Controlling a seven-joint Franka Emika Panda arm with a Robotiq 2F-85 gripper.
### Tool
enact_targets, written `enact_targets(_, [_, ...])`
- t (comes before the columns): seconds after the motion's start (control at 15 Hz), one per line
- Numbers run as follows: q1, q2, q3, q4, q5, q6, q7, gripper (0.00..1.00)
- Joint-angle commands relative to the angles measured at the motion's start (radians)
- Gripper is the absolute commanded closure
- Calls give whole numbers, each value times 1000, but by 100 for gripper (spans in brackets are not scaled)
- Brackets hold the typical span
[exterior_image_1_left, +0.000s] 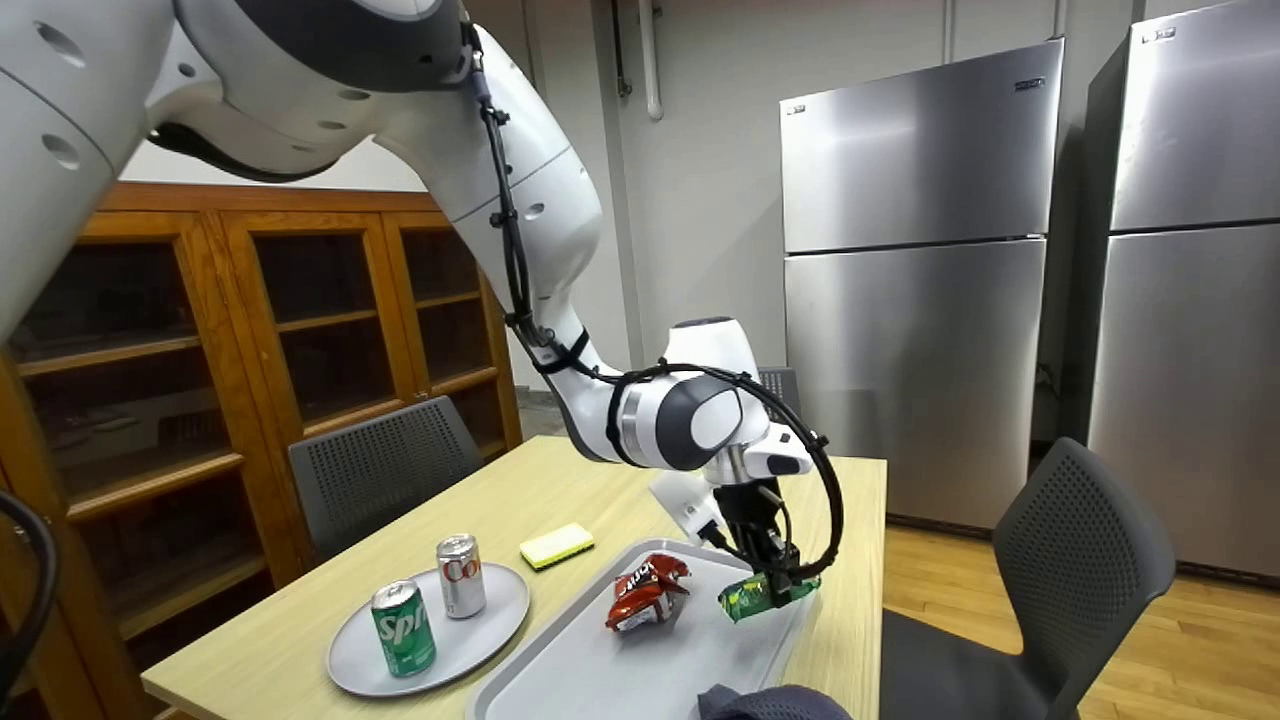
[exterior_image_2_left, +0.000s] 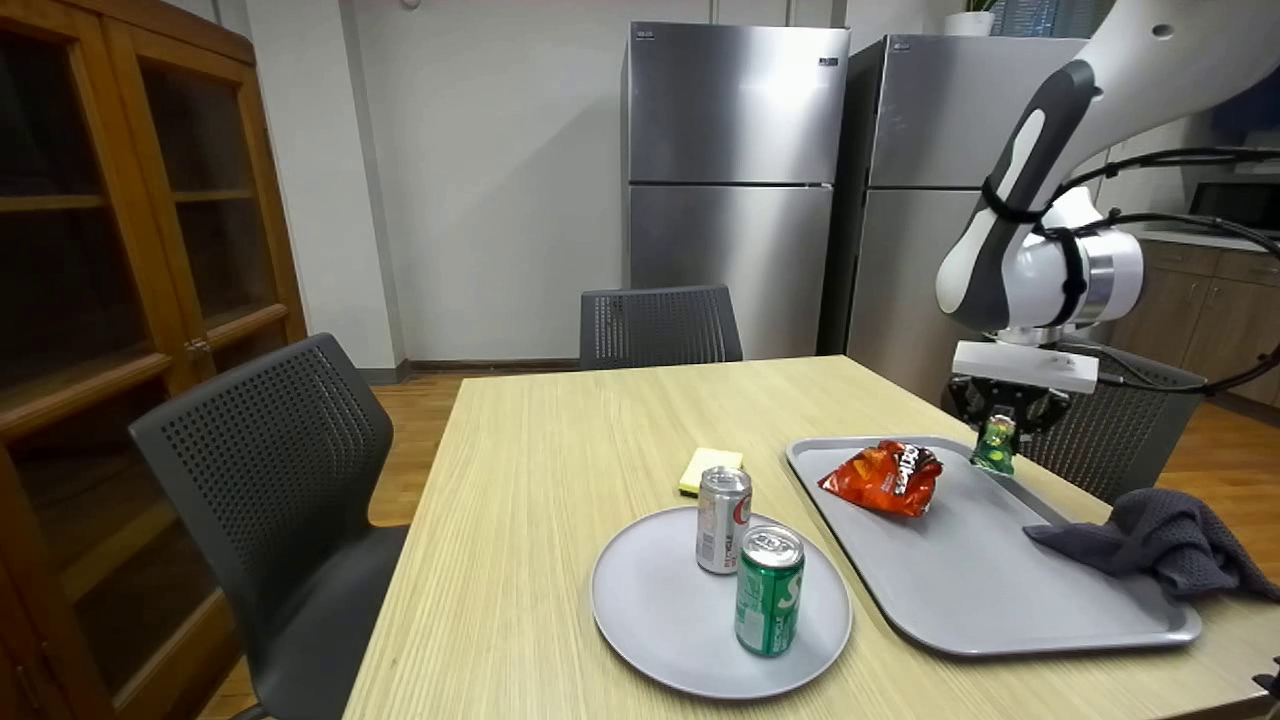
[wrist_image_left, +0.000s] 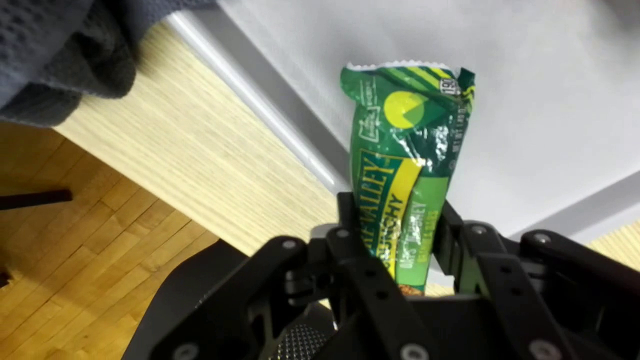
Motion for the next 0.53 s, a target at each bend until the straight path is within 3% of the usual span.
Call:
enact_targets(0.0, [-9, 8, -6, 77, 16, -67, 20, 87])
enact_targets(0.47, [-22, 78, -10, 252, 19, -160, 77, 87])
